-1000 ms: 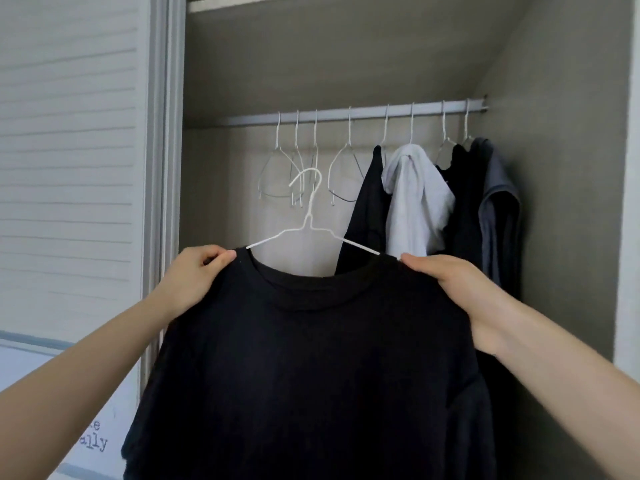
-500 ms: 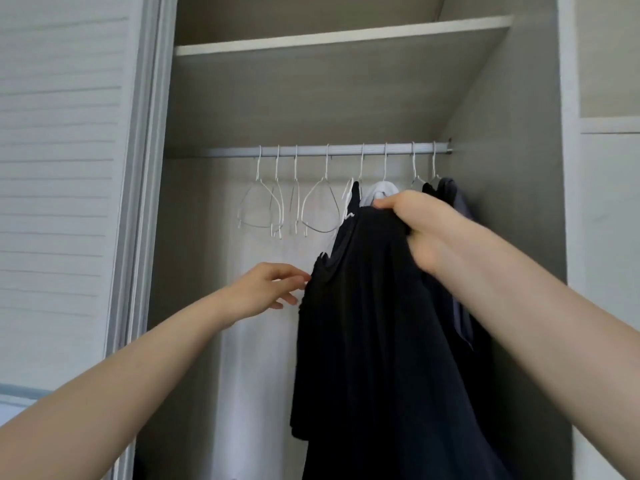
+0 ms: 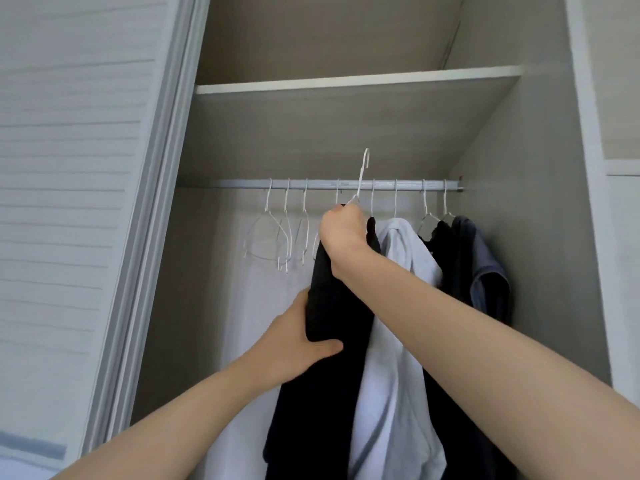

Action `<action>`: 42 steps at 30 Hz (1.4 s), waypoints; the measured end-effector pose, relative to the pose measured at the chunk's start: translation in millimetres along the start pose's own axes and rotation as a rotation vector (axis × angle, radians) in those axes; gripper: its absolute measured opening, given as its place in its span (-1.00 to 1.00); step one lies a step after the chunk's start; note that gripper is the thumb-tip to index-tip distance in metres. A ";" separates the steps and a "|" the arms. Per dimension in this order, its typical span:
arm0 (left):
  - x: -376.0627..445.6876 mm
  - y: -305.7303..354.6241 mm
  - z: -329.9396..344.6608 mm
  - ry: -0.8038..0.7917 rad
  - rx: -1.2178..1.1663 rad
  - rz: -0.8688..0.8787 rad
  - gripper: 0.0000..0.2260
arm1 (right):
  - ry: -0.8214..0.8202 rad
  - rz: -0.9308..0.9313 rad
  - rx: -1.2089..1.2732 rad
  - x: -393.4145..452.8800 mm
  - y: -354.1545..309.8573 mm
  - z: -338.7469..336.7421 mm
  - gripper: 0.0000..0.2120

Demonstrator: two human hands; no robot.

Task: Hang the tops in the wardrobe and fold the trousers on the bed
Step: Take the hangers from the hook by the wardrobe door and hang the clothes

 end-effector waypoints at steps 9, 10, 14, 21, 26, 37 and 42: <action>41.1 -76.1 -12.4 0.041 0.368 -0.082 -0.76 | 0.077 -0.062 -0.527 75.5 18.6 -10.2 -0.78; 46.8 -82.7 -11.9 0.037 0.375 -0.084 -0.78 | 0.069 -0.070 -0.537 83.7 20.5 -9.5 -0.82; 62.0 -98.7 -4.1 0.056 0.341 -0.081 -0.84 | 0.074 -0.061 -0.579 108.0 26.6 -3.0 -0.91; 68.4 -115.9 16.6 0.014 0.229 -0.084 -0.78 | 0.082 -0.046 -0.754 137.2 44.0 1.8 -0.82; 60.9 -120.5 27.2 -0.070 0.198 -0.099 -0.73 | 0.072 -0.057 -0.851 141.5 46.1 -0.8 -0.83; 49.3 -107.4 32.8 -0.068 0.157 -0.043 -0.76 | 0.081 -0.075 -0.987 137.2 43.0 -9.7 -0.83; 32.5 -109.3 33.1 -0.022 0.079 -0.047 -0.73 | 0.108 -0.305 -0.968 107.8 45.8 -5.6 -0.89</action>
Point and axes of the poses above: each hand's wrist, its own x-axis towards the middle knuckle, its own z-axis out of the palm, y = z × x, the point moved 7 cm from there along x, towards the middle knuckle, and after that the axes turned 8 degrees about z, right-handed, at the moved point
